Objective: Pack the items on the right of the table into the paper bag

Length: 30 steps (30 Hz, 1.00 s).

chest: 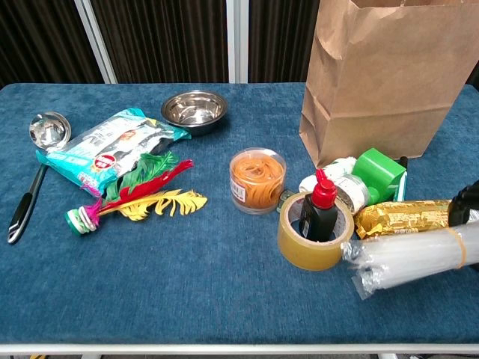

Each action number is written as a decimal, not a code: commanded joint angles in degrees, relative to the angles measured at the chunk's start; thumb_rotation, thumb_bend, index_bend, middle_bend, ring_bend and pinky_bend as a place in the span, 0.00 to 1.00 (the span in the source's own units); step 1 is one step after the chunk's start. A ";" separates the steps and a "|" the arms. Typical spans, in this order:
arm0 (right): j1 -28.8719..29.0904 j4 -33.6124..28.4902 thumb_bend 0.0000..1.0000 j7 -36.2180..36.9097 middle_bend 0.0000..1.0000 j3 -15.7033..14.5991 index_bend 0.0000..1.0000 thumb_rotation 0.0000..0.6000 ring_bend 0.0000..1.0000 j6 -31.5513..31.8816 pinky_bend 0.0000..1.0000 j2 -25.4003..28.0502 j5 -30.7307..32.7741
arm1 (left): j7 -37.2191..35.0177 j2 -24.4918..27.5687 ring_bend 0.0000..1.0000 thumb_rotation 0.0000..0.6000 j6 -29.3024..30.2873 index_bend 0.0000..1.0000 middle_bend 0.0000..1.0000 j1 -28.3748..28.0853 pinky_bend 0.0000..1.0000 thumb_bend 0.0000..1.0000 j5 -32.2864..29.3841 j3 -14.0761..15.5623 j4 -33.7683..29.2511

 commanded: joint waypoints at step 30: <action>27.29 -24.60 0.15 -13.70 0.48 39.73 0.58 1.00 0.39 -9.12 0.51 13.72 23.51 | 0.02 2.12 0.02 1.00 -0.55 0.08 0.12 -0.44 0.15 0.17 -0.09 -0.26 -3.71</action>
